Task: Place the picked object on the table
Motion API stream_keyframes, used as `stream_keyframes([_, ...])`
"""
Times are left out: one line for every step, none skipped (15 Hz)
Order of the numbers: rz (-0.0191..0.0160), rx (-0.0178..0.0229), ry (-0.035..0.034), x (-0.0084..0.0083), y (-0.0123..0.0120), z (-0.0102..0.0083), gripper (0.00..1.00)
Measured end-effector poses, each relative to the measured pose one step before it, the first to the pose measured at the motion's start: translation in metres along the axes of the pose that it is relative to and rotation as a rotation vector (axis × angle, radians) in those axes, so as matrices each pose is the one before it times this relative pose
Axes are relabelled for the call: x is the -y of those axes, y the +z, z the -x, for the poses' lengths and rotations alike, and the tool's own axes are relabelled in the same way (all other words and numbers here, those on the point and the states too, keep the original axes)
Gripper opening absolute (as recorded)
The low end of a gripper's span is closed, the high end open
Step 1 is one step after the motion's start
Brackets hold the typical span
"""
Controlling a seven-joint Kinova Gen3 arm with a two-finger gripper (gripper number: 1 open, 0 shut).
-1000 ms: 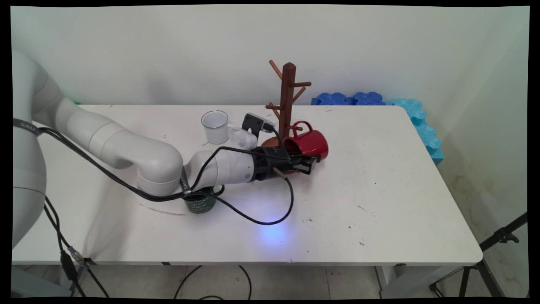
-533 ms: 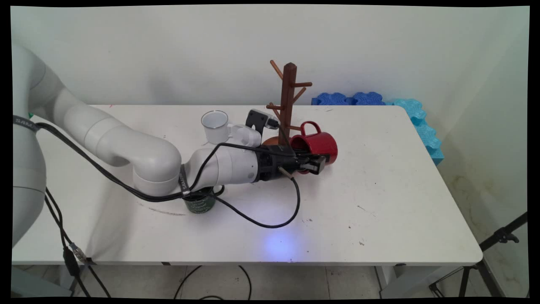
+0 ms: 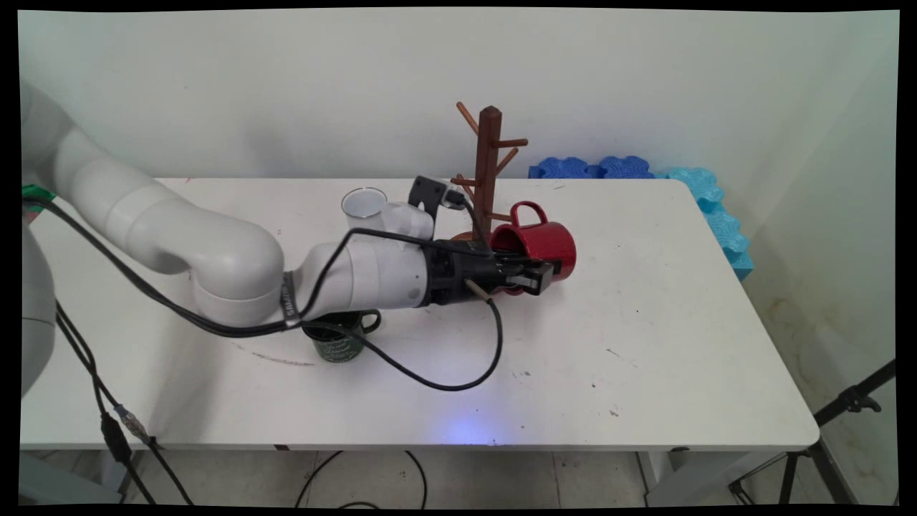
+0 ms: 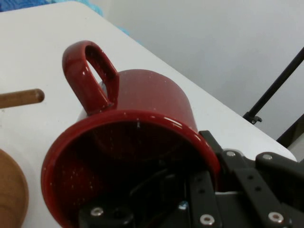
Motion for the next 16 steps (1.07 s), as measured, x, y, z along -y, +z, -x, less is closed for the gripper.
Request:
stream_keyframes([0.00145, 0.00318, 0.00265, -0.00024, -0.00392, -0.00198, 0.00])
stream_keyframes([0.00197, 0.00462, 0.00537, 0.00015, -0.00545, -0.00238, 0.00])
stream_keyframes([0.00266, 0.00654, 0.00676, 0.00043, -0.00575, -0.00236, 0.00])
stream_keyframes([0.00256, 0.00603, 0.00717, 0.00057, -0.00511, -0.00175, 0.00])
stream_keyframes([0.00116, 0.00291, 0.00448, 0.00052, -0.00349, -0.00126, 0.00])
stream_keyframes([0.00263, 0.00470, 0.00605, 0.00073, -0.00513, -0.00174, 0.00])
stream_keyframes([0.00354, 0.00396, 0.00732, 0.00089, -0.00482, -0.00183, 0.00])
stream_keyframes([0.00364, 0.00333, 0.00818, 0.00118, -0.00557, -0.00251, 0.00])
stream_keyframes([0.00354, 0.00212, 0.00656, 0.00118, -0.00466, -0.00259, 0.00])
stream_keyframes([0.00187, 0.00177, 0.00525, 0.00127, -0.00380, -0.00200, 0.00])
stream_keyframes([0.00201, 0.00149, 0.00540, 0.00113, -0.00377, -0.00195, 0.00])
stream_keyframes([0.00211, 0.00151, 0.00516, 0.00136, -0.00366, -0.00209, 0.00])
stream_keyframes([0.00267, 0.00146, 0.00510, 0.00134, -0.00356, -0.00206, 0.00])
stream_keyframes([0.00233, 0.00159, 0.00549, 0.00145, -0.00376, -0.00205, 0.00])
stream_keyframes([0.00170, 0.00117, 0.00529, 0.00158, -0.00371, -0.00203, 0.00])
stream_keyframes([0.00163, 0.00185, 0.00733, 0.00259, -0.00529, -0.00281, 0.00])
